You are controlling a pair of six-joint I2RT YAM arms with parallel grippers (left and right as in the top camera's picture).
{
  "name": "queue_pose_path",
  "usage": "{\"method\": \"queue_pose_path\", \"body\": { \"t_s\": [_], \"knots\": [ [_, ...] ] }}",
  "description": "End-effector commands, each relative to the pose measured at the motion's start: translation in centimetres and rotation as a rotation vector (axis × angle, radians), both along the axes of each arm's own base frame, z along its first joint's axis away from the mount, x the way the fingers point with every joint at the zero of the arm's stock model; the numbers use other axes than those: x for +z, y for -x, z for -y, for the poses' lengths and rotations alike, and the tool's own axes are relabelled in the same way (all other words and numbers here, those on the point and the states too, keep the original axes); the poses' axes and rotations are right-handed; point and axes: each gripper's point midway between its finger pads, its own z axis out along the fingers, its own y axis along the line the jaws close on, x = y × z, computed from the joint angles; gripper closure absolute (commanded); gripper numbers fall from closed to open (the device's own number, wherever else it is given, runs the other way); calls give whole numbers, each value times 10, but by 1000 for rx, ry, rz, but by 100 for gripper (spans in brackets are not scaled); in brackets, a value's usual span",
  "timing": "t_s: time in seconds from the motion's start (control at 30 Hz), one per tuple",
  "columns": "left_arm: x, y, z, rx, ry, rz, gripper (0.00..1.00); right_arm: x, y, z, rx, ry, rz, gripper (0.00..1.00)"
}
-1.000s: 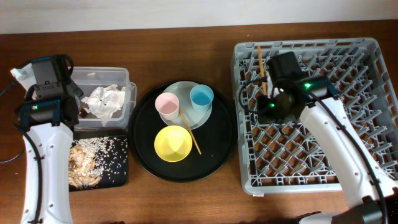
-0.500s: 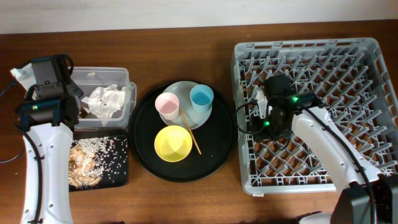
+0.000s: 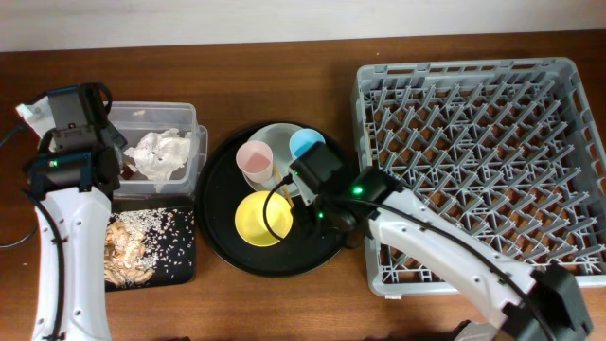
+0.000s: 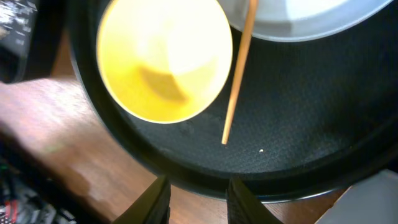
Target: Sort waste into correct bins and load items into the dishwasher rack
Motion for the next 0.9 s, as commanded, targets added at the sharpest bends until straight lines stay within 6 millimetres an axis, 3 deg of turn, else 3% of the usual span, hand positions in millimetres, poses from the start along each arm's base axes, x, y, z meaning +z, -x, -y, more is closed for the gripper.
{"method": "queue_pose_path", "body": {
  "t_s": [0.0,0.23,0.33,0.53,0.6,0.7,0.87],
  "knots": [
    [8,2,-3,5,-17,12,1,-28,0,4,-17,72,-26,69],
    [8,2,-3,6,-18,12,1,-87,-4,-1,-14,150,-113,68],
    [8,2,-3,5,-17,12,1,-101,-7,-2,-14,160,-123,68],
    [8,2,-3,5,-17,12,1,-102,-12,0,-23,175,-96,69],
    [8,2,-3,5,-17,12,1,-102,-12,0,-22,175,-98,85],
    [8,2,-3,5,-17,12,1,-99,-7,-3,-15,155,-119,89],
    [8,2,-3,5,-17,12,1,-43,-20,-2,-42,61,-20,96]
  ]
}}
